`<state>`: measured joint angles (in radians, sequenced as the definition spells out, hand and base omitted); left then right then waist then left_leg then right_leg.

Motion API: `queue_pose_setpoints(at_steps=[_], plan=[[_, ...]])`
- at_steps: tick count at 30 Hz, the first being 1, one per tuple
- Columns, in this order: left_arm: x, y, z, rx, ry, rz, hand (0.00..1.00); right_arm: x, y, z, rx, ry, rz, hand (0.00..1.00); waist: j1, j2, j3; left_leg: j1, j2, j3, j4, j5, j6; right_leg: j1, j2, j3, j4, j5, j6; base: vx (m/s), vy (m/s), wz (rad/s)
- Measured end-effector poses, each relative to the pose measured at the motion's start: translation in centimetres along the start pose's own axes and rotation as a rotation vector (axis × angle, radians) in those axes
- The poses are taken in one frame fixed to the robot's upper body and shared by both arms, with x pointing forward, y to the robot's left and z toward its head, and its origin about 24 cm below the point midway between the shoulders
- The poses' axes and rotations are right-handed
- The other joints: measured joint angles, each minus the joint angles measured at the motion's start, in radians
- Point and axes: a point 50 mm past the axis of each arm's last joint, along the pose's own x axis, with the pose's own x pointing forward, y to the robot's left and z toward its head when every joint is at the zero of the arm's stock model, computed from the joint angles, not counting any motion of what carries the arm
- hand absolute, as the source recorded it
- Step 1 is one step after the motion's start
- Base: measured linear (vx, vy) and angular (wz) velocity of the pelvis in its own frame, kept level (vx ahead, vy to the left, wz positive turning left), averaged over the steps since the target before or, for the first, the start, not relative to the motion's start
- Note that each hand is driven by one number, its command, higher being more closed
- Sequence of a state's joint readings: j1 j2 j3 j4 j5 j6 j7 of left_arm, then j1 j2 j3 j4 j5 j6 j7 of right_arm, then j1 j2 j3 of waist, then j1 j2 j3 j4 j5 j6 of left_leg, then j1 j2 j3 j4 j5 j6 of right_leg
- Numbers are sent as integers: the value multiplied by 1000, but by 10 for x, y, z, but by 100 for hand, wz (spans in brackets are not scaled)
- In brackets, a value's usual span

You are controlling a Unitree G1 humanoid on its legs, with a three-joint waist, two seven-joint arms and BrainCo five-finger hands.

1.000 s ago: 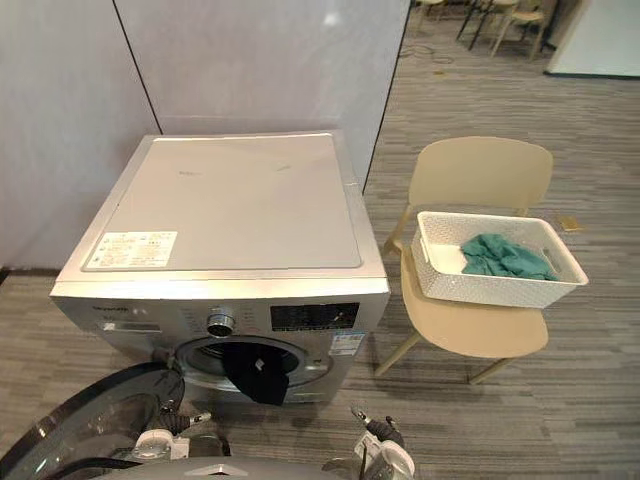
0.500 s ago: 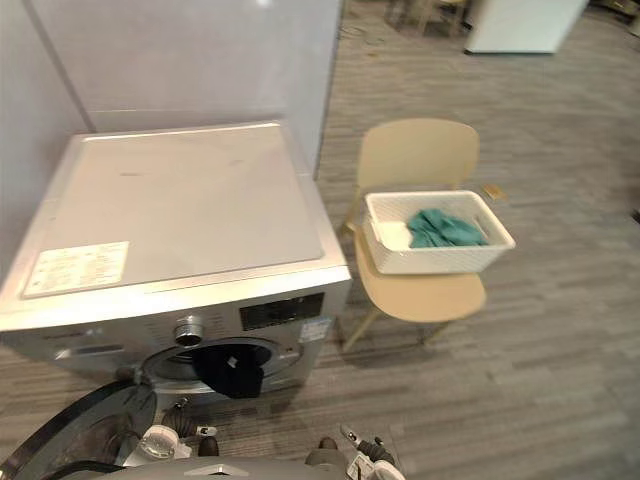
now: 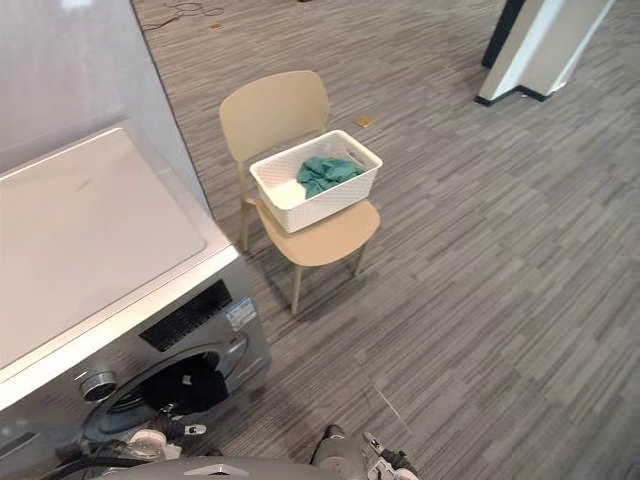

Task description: Pick up the laundry basket with both hands and put the clothes into the washing machine.

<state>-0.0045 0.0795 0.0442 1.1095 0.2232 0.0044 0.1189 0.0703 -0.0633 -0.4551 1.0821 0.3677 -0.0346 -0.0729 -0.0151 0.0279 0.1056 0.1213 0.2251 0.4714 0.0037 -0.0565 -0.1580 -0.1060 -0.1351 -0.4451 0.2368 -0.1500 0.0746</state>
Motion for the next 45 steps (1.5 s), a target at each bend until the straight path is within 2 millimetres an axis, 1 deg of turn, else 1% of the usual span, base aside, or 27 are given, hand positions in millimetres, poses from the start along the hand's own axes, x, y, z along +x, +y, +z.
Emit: queue_pose_setpoints(at_steps=[3,6,7,8,9,10,12,14,16,17,18,19,22,23,25,27,29,32,33,35,36,37,38,39,43,44,45], plan=[[0,10,-7,-26,25,30,0,-1,3,-8,6,22,4,0,-5,-16,-15,0,77,26,68,-21,-50,12,69,13,-10,-4,-43,171,-169,-34],[-1,16,-13,-55,53,51,0,-2,2,-14,4,48,-1,0,-11,-42,-25,-56,166,-15,282,-27,-47,61,123,24,-51,-7,-74,191,-204,-30],[0,19,-11,-94,46,65,0,-2,-1,-14,-6,49,-8,0,-10,-38,-23,-117,218,-55,447,-29,12,101,152,28,-77,-7,-85,293,-269,-23],[0,19,-9,-181,43,73,0,-1,-2,-13,-28,46,-7,0,-7,-41,-13,-198,264,-107,641,-5,140,144,168,47,-100,-9,-100,280,-228,-30],[0,18,-8,-231,43,74,0,-1,-1,-12,-37,45,-4,0,-2,-44,-8,-236,271,-142,733,-2,162,165,169,53,-110,-10,-103,240,-148,-41],[0,11,-4,-323,35,62,0,0,-3,-7,-50,33,-7,0,9,-36,-1,-304,258,-173,875,-35,155,194,165,71,-128,-9,-104,184,-23,-41],[0,8,0,-429,22,47,0,1,-7,-1,-96,19,-13,0,18,-20,12,-375,159,-212,931,-97,129,237,145,90,-159,-9,-104,191,27,-32],[0,0,0,-532,53,-5,0,3,0,3,-176,24,16,0,40,-10,20,-453,-7,-246,828,-147,79,260,117,102,-184,-9,-103,234,105,-26],[2,-2,7,-553,67,-46,0,4,21,5,-212,22,69,0,60,-6,32,-478,-83,-210,609,-135,89,260,120,97,-191,-17,-90,190,91,0],[2,-4,6,-552,75,-50,0,4,32,9,-262,4,109,0,65,-1,32,-459,-129,-183,415,-71,99,256,127,92,-192,-26,-76,188,88,13],[1,-6,5,-556,82,-52,0,4,34,12,-274,-3,118,0,71,6,33,-448,-140,-176,340,-21,129,258,136,95,-192,-30,-71,185,88,3],[2,-4,5,-594,86,-59,0,4,45,16,-282,-17,146,0,89,1,33,-425,-163,-188,290,43,201,259,132,108,-188,-42,-70,177,76,14],[2,-1,9,-585,86,-123,0,1,77,21,-357,-48,237,0,100,-34,52,-388,-240,-234,262,19,217,254,75,90,-95,-141,-60,116,25,41],[3,2,8,-593,101,-124,0,0,83,18,-364,-46,261,0,98,-46,54,-367,-255,-238,252,12,215,257,55,76,-46,-157,-49,77,-61,45],[3,4,1,-613,147,-84,0,-7,104,9,-423,-54,342,0,88,-56,55,-302,-263,-262,201,16,204,109,-8,122,355,-171,-31,58,-110,33],[2,11,-4,-620,160,-30,0,-9,100,1,-451,-40,368,0,72,-90,47,-273,-289,-303,187,19,201,20,-43,162,577,-103,-39,81,-103,42],[2,12,-7,-639,180,3,0,-5,87,7,-419,-44,330,0,65,-85,56,-219,-285,-336,145,35,212,-1,-41,185,688,-19,-71,106,-135,41],[1,12,-12,-613,188,47,0,-2,70,6,-393,-37,282,0,58,-78,51,-171,-268,-362,76,38,213,-38,-114,197,689,-125,-93,60,-132,34],[1,12,-10,-571,163,56,0,-1,58,6,-361,-32,239,0,59,-77,50,-165,-261,-393,63,36,209,-52,-162,223,614,-157,-76,70,-183,48],[1,12,-5,-452,88,66,0,0,44,8,-287,-37,191,0,59,-53,29,-178,-209,-441,33,42,160,-42,-157,307,370,-137,-62,6,-230,57],[0,16,-10,-419,83,78,0,0,39,2,-272,-16,176,0,56,-67,11,-178,-213,-464,13,50,130,-33,-150,338,286,-118,-67,49,-239,67],[1,39,-6,-413,44,131,0,-6,35,-30,-219,90,155,0,49,-214,-33,-243,-329,-530,187,37,118,-61,-280,384,133,-143,-104,106,-287,71],[0,44,-12,-391,57,165,0,-5,26,-30,-173,102,133,0,38,-181,-24,-323,-318,-548,564,-179,138,-60,-262,328,147,-122,82,136,-288,50],[-2,32,-20,-389,85,141,0,-2,16,-14,-177,49,109,0,27,-95,-36,-297,-237,-563,531,-299,111,-39,-186,293,148,-115,77,152,-199,5],[-16,29,-68,-426,218,165,0,-2,3,-20,-239,86,75,0,44,-70,-46,-179,-96,-557,474,-271,47,82,-33,296,83,-73,34,233,-280,-1],[-16,29,-69,-498,219,177,0,-1,0,-19,-262,93,70,0,45,-62,-42,-307,-62,-585,688,-220,122,87,3,256,89,-87,44,179,-239,43],[-15,29,-65,-510,212,177,0,-1,-1,-18,-261,95,65,0,48,-58,-36,-362,-51,-584,777,-168,153,97,16,240,88,-86,39,213,-325,52]])
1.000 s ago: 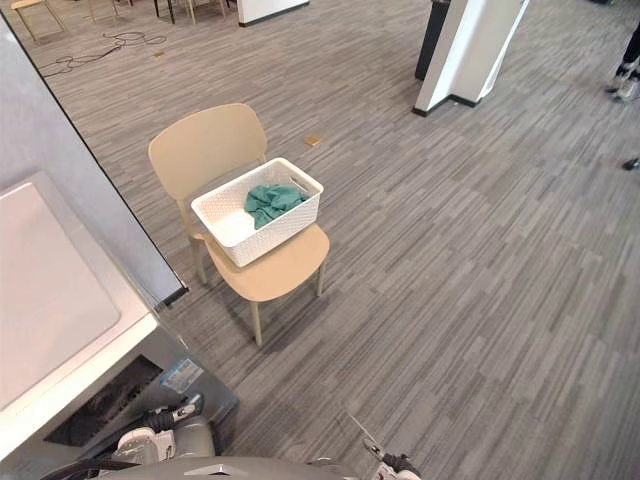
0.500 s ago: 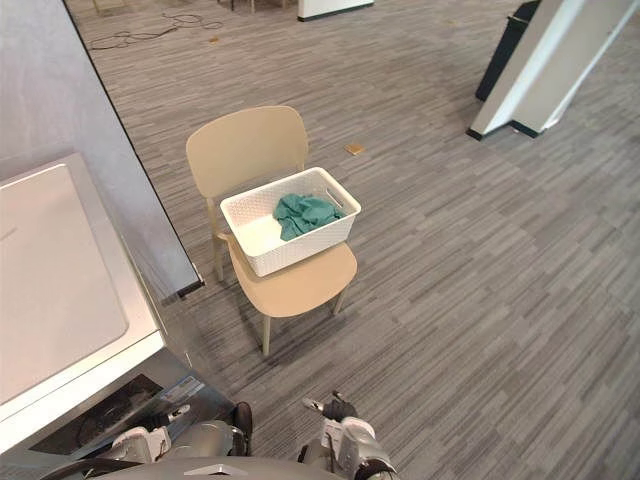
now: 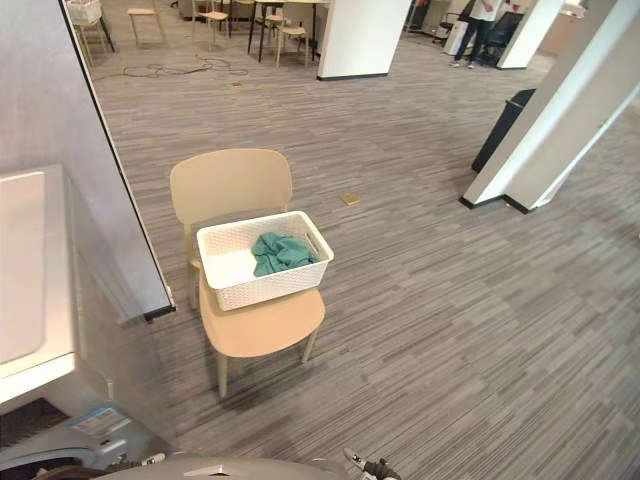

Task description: Pick up the laundry basket with both hands and put the clothes into the washing machine.

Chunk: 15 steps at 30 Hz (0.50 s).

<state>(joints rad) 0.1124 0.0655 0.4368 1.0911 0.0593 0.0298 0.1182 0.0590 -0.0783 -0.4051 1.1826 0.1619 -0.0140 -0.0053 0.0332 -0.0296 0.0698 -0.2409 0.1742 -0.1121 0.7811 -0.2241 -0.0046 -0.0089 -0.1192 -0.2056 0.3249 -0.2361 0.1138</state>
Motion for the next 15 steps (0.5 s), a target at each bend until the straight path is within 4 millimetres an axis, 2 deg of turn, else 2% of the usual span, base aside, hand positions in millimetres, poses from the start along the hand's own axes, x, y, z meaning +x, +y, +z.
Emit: queue_pose_setpoints(at_steps=[1,2,3,4,6,7,8,9,10,11,12,13,14,15], plan=[[0,0,-1,-11,8,4,0,0,-1,0,-4,4,-8,0,10,3,24,-73,28,21,125,134,-3,44,11,-21,-18,-1,-7,202,-326,34],[0,0,-1,-12,10,4,0,0,-2,-1,-11,7,-14,0,15,-13,33,-100,38,39,161,158,2,64,11,-34,-32,-2,-12,226,-344,49],[0,-3,-4,-3,22,-4,0,0,-4,-2,-12,11,-30,0,21,-4,38,-139,53,112,212,140,-1,105,5,-64,-67,-3,-22,216,-279,58],[-1,-6,-7,14,30,-16,0,1,-8,5,-18,-5,-39,0,22,-5,37,-156,53,197,199,109,-13,148,3,-93,-111,2,-24,189,-190,73],[-2,-10,-7,35,28,-34,0,2,-8,16,-18,-32,-39,0,20,14,49,-162,7,306,48,81,-38,192,3,-148,-176,14,-19,218,-103,80],[-2,-11,-8,45,29,-38,0,3,-4,22,-17,-48,-29,0,21,18,47,-143,-45,354,-160,90,-46,203,3,-187,-200,15,-18,295,-66,78],[-2,-13,-9,66,30,-46,0,4,0,28,-15,-66,-19,0,24,27,44,-117,-75,395,-335,117,-40,204,12,-203,-213,15,-18,270,-34,53],[-4,-14,-16,79,47,-58,0,4,2,33,-14,-80,-13,0,33,41,41,-90,-92,406,-436,176,32,203,30,-204,-220,15,-18,227,-9,11],[-5,-12,-23,76,75,-56,0,5,11,40,-14,-100,10,0,46,36,43,-90,-96,400,-440,208,95,208,32,-195,-224,10,-20,268,-4,-6],[-5,-9,-28,65,98,-46,0,4,27,45,-25,-118,52,0,54,15,52,-75,-117,401,-434,181,94,219,17,-188,-211,9,-24,254,1,-2],[-5,-6,-30,69,105,-42,0,4,33,46,-38,-126,68,0,53,6,53,-65,-127,399,-439,170,91,214,5,-186,-176,2,-36,292,18,27],[-5,-4,-33,74,116,-40,0,3,40,44,-56,-129,88,0,51,0,50,-32,-147,385,-470,163,91,169,-30,-179,-22,-6,-50,254,70,52],[-5,-3,-31,90,109,-41,0,3,45,40,-65,-121,105,0,44,-5,48,15,-173,368,-513,163,92,99,-77,-163,189,13,-51,267,89,60],[-4,-2,-30,104,105,-39,0,2,47,36,-59,-112,113,0,41,-10,47,40,-188,354,-531,162,94,62,-103,-146,293,43,-48,320,97,69]])
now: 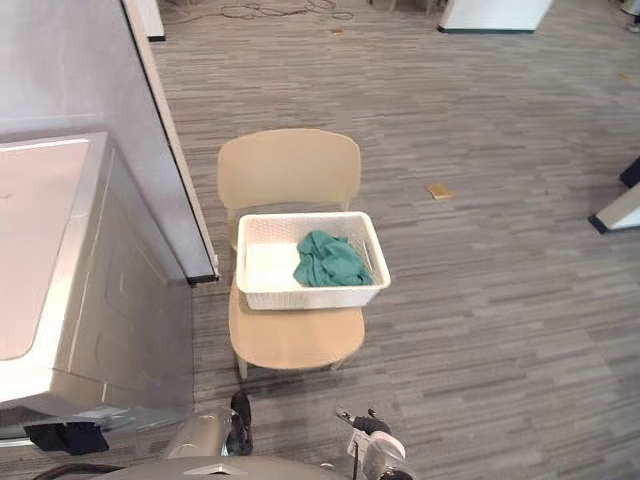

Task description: Pick up the laundry basket with both hands and put the clothes into the washing machine.

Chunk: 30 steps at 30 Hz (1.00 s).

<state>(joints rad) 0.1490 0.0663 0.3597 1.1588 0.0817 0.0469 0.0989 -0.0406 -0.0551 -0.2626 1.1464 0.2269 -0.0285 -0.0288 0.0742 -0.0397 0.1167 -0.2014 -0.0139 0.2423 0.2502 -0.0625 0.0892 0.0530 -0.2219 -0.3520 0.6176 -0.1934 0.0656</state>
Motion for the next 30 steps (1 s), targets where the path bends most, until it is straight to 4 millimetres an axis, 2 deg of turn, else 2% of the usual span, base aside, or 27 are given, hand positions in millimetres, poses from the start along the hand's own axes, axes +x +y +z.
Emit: queue_pose_setpoints(at_steps=[1,2,3,4,5,6,7,9,11,12,13,14,15,16,17,18,19,21,22,23,25,26,27,28,29,30], plan=[[0,2,2,18,-7,4,0,-1,3,-5,-7,11,14,0,-4,-9,-5,44,-20,-16,-26,-4,3,-65,-34,52,177,74,10,331,71,61],[1,3,8,22,-24,5,0,-1,5,-2,-32,-4,26,0,-7,-6,-3,78,-23,-31,-25,-20,-2,-125,-40,97,316,92,19,333,57,53],[1,2,10,26,-31,5,0,-1,6,-1,-39,-10,31,0,-10,0,1,95,-23,-48,-25,-27,-6,-147,-40,109,369,87,15,298,35,45],[1,2,15,56,-48,0,0,-2,6,-2,-41,-15,34,0,-18,-2,2,130,-25,-75,-27,-39,-13,-184,-41,113,430,62,31,268,8,55],[2,1,22,91,-69,-4,0,-2,4,-4,-39,-13,29,0,-25,-6,-1,154,-31,-104,-27,-44,-18,-209,-46,114,420,23,42,276,-26,66],[3,0,25,99,-57,3,0,-2,2,-5,-36,-10,22,0,-27,-8,-2,157,-32,-118,-27,-48,-25,-222,-53,113,391,5,47,218,-72,87],[2,-2,29,121,-68,5,0,-3,-3,-7,-24,-6,6,0,-36,-5,-1,158,-41,-167,-26,-59,-42,-246,-70,115,304,-18,56,221,-116,99],[1,-8,39,154,-115,-4,0,-4,-11,-9,17,-3,-24,0,-37,3,3,149,-45,-233,-24,-62,-47,-241,-93,144,78,-24,58,182,-144,101],[1,-10,45,156,-139,-4,0,-5,-17,-15,74,18,-54,0,-37,5,3,146,-43,-313,-15,-71,-74,-191,-73,321,-186,17,54,130,-255,95],[1,-10,45,157,-144,-2,0,-5,-18,-17,85,23,-58,0,-39,4,1,142,-40,-330,-3,-79,-86,-176,-67,360,-224,32,59,100,-362,88],[1,-10,48,161,-166,-5,0,-6,-18,-19,85,30,-58,0,-43,0,-3,134,-29,-358,22,-95,-111,-147,-63,380,-269,60,90,64,-335,65],[0,-9,48,164,-174,-3,0,-6,-17,-21,84,38,-57,0,-42,-6,-9,132,-25,-373,32,-103,-123,-129,-64,363,-289,77,108,90,-601,63],[0,-3,49,167,-186,6,0,-7,-12,-31,81,84,-46,0,-35,-36,-29,123,-15,-388,62,-120,-151,-82,-60,309,-337,127,110,58,-430,30],[0,-2,48,153,-182,7,0,-7,-11,-32,84,91,-43,0,-34,-36,-35,111,-1,-395,80,-132,-168,-66,-52,283,-349,94,131,44,-573,25],[1,-2,40,118,-155,10,0,-7,-14,-31,80,87,-47,0,-36,-8,-49,101,51,-420,104,-149,-194,-38,-2,252,-374,68,124,10,-566,23],[0,-9,30,77,-117,-5,0,-7,-25,-26,74,76,-74,0,-45,33,-60,101,120,-448,82,-129,-229,-21,71,211,-405,66,94,4,-705,49],[0,-13,27,64,-104,-18,0,-6,-32,-22,73,65,-89,0,-50,58,-61,101,146,-468,81,-100,-237,-1,103,174,-425,69,75,-42,-592,65],[0,-14,25,47,-98,-27,0,-7,-38,-23,78,69,-106,0,-49,62,-56,88,161,-462,87,-37,-225,23,123,133,-442,67,44,-115,-266,69],[0,-13,24,37,-94,-32,0,-7,-38,-23,87,67,-111,0,-48,59,-54,68,176,-419,79,9,-196,24,125,89,-447,58,17,-160,-186,66],[0,-14,27,35,-102,-35,0,-7,-39,-22,88,66,-112,0,-51,59,-53,51,184,-381,99,11,-186,23,124,70,-448,59,11,-237,-261,83],[0,-16,28,30,-105,-39,0,-7,-38,-24,104,68,-115,0,-47,59,-39,7,213,-199,252,-28,-148,31,123,15,-460,71,-2,-137,-111,72],[0,-16,28,38,-106,-40,0,-7,-38,-23,106,67,-115,0,-49,60,-37,14,214,-169,253,-37,-157,31,123,6,-464,74,-1,-89,-10,61],[0,-17,29,54,-110,-43,0,-7,-39,-22,107,63,-116,0,-52,65,-33,23,212,-144,233,-57,-160,29,123,-10,-468,74,9,-149,64,60],[0,-18,28,68,-108,-47,0,-7,-40,-22,106,60,-119,0,-56,70,-29,52,205,-124,143,-86,-175,18,122,-20,-462,77,15,-127,101,51],[0,-18,28,69,-107,-48,0,-7,-39,-23,108,65,-120,0,-55,59,-24,59,193,-115,121,-82,-176,18,112,-15,-463,80,19,-135,144,25],[0,-14,26,72,-105,-41,0,-7,-36,-25,113,71,-111,0,-48,61,-20,78,175,-100,73,-63,-168,17,101,-6,-473,86,24,-87,124,-6]])
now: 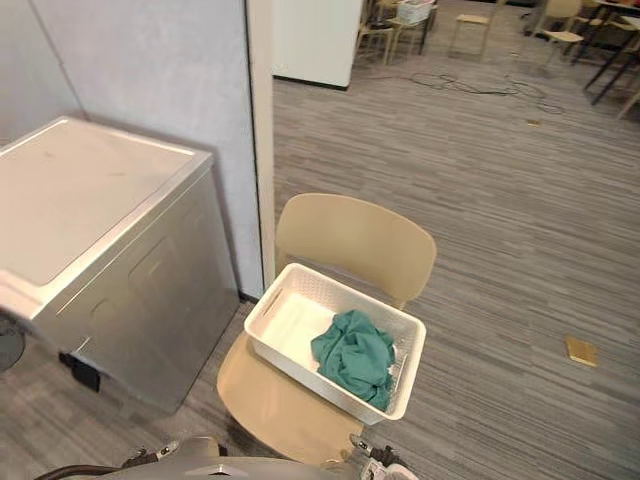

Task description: Pick up the laundry basket with both hands and put the clothes into the washing machine.

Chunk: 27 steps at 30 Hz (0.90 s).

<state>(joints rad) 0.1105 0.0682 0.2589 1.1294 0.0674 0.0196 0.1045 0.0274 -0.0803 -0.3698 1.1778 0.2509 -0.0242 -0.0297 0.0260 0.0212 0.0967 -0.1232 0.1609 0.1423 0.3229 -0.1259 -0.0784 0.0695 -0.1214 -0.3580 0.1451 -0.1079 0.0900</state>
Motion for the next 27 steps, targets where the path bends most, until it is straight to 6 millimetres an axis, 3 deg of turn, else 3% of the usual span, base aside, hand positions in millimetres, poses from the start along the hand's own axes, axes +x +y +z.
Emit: queue_pose_setpoints(at_steps=[2,4,7,9,11,22,27], plan=[[0,7,-1,26,2,11,0,-1,7,-6,18,13,17,0,1,-32,-1,30,-41,27,-99,34,3,-1,-22,26,-46,22,4,-66,108,-19],[0,7,-1,55,1,5,0,-2,5,-10,45,23,7,0,-5,-34,-7,60,-71,37,-177,63,6,-3,-32,44,-74,22,4,7,73,-19],[0,4,-1,104,-3,-11,0,-2,2,-10,78,15,0,0,-27,-28,-24,130,-109,40,-351,154,16,-4,-44,46,-104,24,7,44,42,-6],[1,1,0,134,-3,-22,0,-3,-1,-11,83,15,-6,0,-32,-29,-39,159,-121,38,-411,200,26,-9,-47,46,-104,44,24,105,26,2],[1,1,2,160,-8,-31,0,-3,-2,-11,99,17,-12,0,-30,-29,-42,162,-130,43,-411,203,37,-8,-54,55,-107,82,28,140,17,-9],[4,-1,15,258,-31,-49,0,-2,0,-7,145,6,-9,0,-41,-41,-32,163,-114,199,-411,177,23,-74,-24,202,-164,139,4,42,-6,-43],[6,5,27,235,-57,-23,0,-5,-26,-12,315,-7,-102,0,-54,-75,-12,160,-110,248,-411,164,25,-109,-20,248,-168,148,-2,-83,-10,-34]])
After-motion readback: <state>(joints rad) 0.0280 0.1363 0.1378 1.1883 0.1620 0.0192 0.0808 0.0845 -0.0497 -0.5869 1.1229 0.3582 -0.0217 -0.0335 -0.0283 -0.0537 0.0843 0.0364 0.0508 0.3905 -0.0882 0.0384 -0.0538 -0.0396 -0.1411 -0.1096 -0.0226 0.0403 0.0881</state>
